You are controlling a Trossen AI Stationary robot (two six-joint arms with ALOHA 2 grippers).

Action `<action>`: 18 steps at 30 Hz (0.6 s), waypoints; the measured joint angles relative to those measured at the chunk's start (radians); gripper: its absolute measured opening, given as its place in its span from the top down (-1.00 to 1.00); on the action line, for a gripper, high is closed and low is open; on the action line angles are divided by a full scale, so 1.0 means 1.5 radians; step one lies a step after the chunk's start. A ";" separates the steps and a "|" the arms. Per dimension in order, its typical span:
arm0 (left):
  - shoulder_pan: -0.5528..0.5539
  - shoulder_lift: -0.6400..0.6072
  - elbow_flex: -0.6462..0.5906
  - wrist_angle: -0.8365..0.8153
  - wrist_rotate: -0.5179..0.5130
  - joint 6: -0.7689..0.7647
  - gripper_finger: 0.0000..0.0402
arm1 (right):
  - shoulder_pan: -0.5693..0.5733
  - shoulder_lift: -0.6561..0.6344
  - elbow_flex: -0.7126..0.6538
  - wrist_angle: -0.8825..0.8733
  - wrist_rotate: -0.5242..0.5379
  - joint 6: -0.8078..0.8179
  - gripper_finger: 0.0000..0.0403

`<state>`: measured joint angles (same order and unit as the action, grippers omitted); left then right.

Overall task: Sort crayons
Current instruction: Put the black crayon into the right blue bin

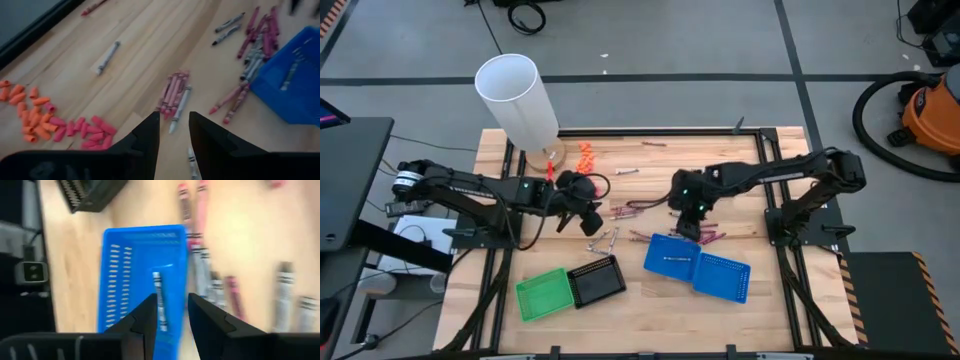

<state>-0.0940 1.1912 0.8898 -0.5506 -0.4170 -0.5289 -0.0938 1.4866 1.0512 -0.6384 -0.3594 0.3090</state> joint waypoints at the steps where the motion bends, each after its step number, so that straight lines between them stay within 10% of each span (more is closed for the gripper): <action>1: 0.000 0.000 0.000 0.004 0.006 0.000 0.43 | -0.009 -0.009 0.000 -0.009 0.014 -0.008 0.42; 18: 0.005 0.000 0.000 0.060 0.008 -0.031 0.43 | -0.233 -0.045 -0.063 -0.138 0.131 -0.133 0.42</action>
<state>-0.0860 1.1912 0.8898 -0.4605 -0.4055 -0.5747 -0.4426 1.4197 0.9565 -0.8457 -0.1635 0.1097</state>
